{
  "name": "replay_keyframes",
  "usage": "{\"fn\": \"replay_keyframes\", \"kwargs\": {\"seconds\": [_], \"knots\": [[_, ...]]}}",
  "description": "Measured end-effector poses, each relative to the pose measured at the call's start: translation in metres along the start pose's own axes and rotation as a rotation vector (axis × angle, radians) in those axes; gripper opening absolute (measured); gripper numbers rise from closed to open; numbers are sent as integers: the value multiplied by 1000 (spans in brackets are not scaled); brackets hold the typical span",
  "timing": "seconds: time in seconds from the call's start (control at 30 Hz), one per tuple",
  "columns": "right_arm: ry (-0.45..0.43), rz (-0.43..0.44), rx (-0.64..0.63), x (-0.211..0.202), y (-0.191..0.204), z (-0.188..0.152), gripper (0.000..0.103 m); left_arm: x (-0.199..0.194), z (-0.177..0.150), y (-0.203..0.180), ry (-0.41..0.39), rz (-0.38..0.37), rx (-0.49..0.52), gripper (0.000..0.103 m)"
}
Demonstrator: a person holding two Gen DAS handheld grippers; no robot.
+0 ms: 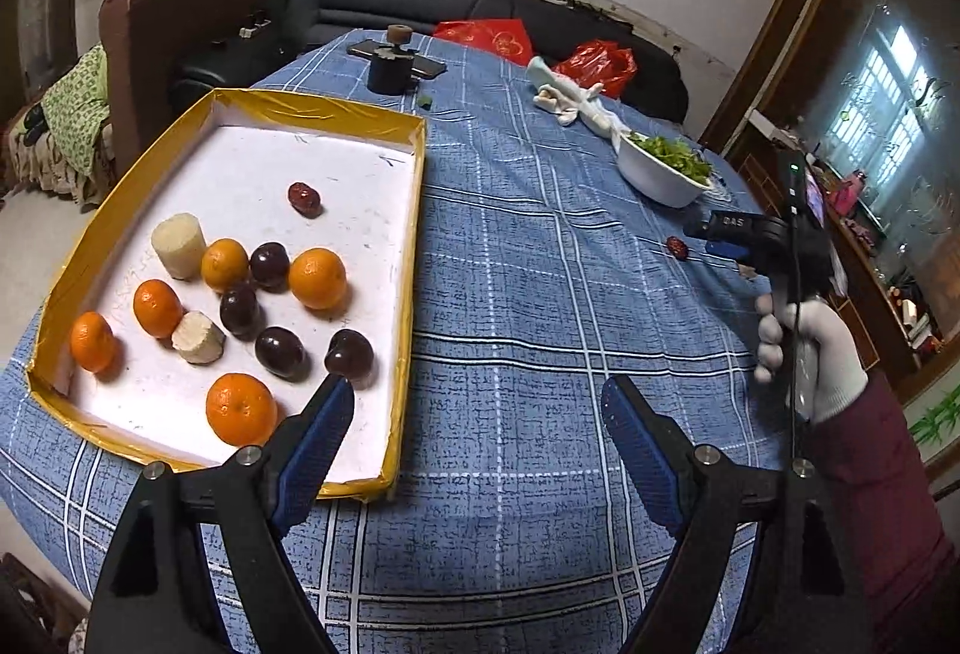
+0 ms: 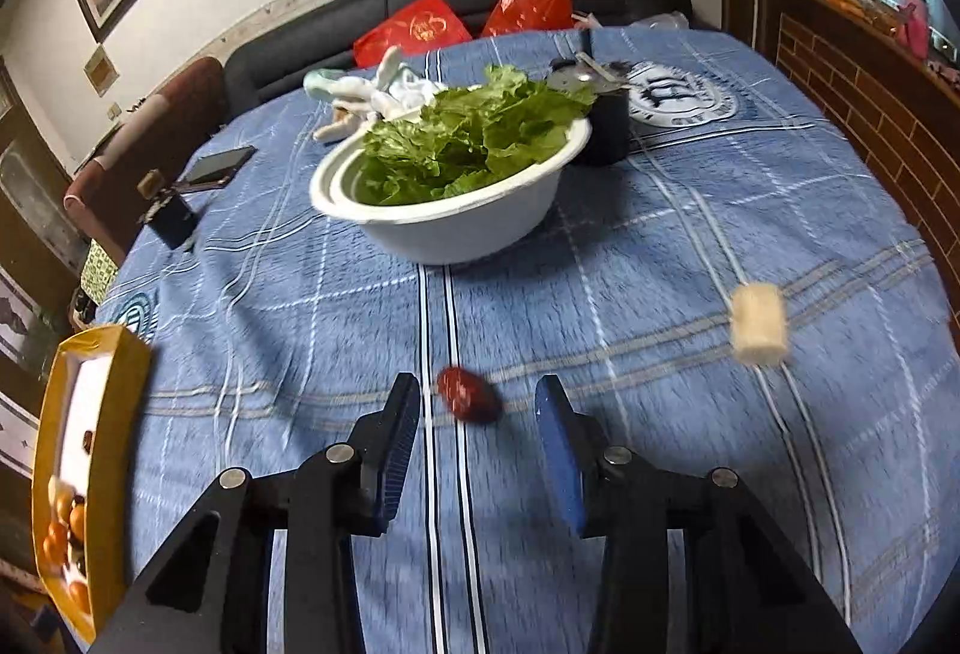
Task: Organize fruits
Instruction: 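Reach the right gripper to the pale cube and grasp it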
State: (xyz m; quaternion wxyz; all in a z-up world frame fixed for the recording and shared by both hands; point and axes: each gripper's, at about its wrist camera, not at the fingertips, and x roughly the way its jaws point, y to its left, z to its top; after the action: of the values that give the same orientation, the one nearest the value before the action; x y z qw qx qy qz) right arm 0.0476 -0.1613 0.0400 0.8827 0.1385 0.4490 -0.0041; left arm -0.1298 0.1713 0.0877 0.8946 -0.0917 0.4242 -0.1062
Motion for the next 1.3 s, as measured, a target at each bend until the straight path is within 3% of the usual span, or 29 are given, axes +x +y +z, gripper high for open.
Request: {"fn": "replay_keyframes", "kwargs": {"seconds": [0.17, 0.2, 0.23, 0.37, 0.47, 0.6, 0.7, 0.77, 0.93, 1.03, 1.13, 1.3], "knots": [[50, -37, -52, 32, 9, 2, 40, 2, -1, -3, 11, 23, 8, 84], [32, -62, -80, 31, 12, 1, 27, 3, -1, -4, 15, 25, 10, 84], [35, -76, -96, 32, 14, 0, 21, 5, -2, -6, 18, 24, 9, 84], [39, -57, -110, 21, 11, -7, 21, 10, -4, -11, 32, 8, 12, 84], [60, 90, -44, -2, 7, -15, 21, 12, -6, -12, 37, 3, 17, 84], [86, 263, -60, -32, 25, -37, 22, 12, -9, -13, 40, -5, 13, 84], [108, 328, -93, -42, 41, -60, 23, 14, -12, -15, 52, -15, 13, 84], [137, 338, -103, -40, 48, -72, 28, 16, -14, -16, 65, -25, 14, 84], [123, 304, -105, -44, 37, -70, 33, 16, -15, -17, 63, -23, 18, 84], [59, 257, -55, -62, 0, -55, 33, 21, -15, -19, 72, -28, 19, 84], [-18, 128, 26, -73, -50, -34, 33, 32, -17, -27, 101, -47, 30, 84], [-35, -41, 105, -53, -101, 3, 33, 44, -19, -38, 143, -76, 35, 84]]}}
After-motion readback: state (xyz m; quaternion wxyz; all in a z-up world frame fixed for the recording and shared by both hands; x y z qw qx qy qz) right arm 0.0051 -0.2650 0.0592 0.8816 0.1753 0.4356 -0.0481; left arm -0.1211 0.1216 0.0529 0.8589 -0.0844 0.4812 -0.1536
